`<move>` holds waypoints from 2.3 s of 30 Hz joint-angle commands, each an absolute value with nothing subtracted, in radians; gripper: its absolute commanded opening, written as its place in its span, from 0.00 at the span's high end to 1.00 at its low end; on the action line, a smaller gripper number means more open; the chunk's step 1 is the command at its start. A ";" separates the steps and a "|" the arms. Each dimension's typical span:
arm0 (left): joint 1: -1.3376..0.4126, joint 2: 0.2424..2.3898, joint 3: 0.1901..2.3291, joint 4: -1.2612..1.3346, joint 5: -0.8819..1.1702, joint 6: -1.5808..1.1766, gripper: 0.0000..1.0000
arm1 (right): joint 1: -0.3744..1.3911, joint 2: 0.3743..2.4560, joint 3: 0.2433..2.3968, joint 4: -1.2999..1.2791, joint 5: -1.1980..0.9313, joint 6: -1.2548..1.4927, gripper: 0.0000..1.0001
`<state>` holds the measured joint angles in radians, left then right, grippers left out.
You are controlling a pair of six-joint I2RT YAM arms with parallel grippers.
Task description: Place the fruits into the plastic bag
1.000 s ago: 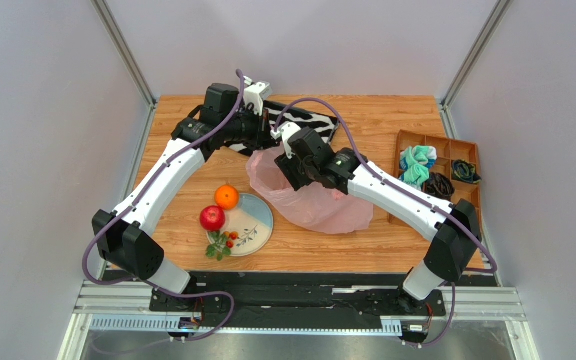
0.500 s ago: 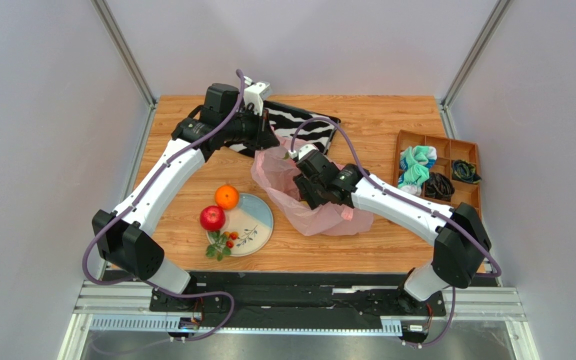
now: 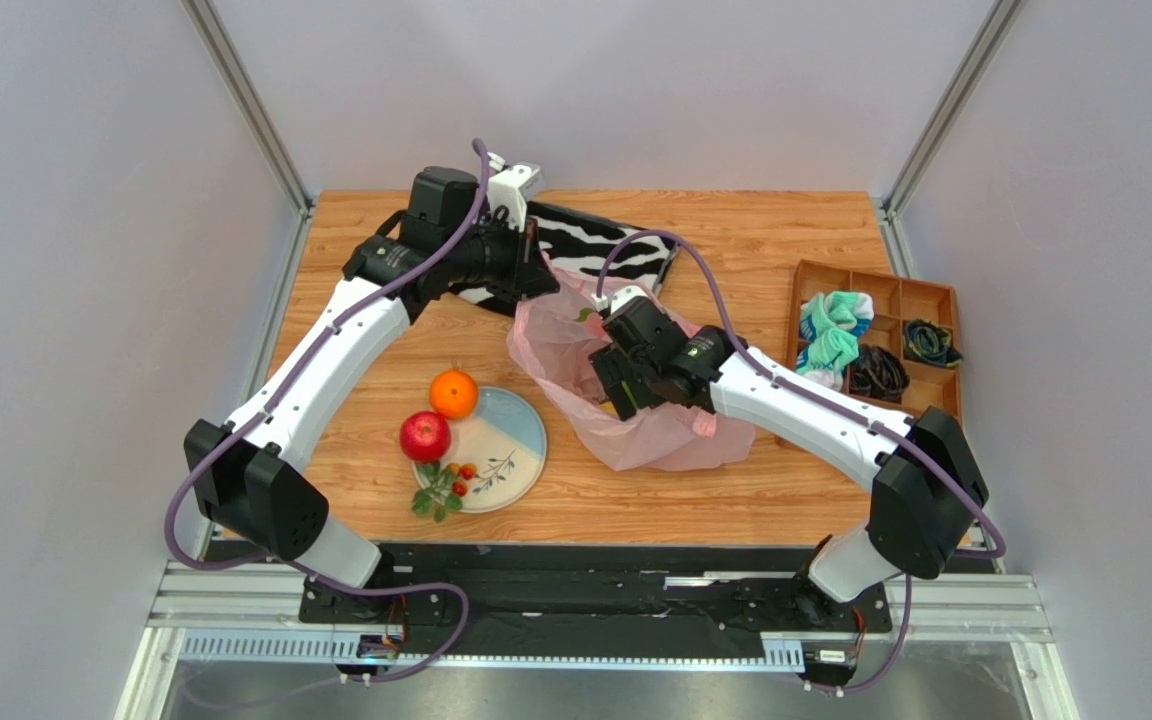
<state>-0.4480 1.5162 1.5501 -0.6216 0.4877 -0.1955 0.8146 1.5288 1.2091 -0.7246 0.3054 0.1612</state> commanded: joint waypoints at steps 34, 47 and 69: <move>-0.365 1.586 1.546 -0.612 0.503 -0.209 1.00 | 0.815 0.953 1.315 -0.546 -0.235 0.229 0.21; -0.356 1.603 1.549 -0.624 0.471 -0.195 1.00 | 0.818 0.795 1.120 -0.580 -0.451 0.356 0.23; -0.356 1.574 1.543 -0.609 0.491 -0.198 1.00 | 0.955 0.963 1.020 -0.384 -0.048 0.351 0.27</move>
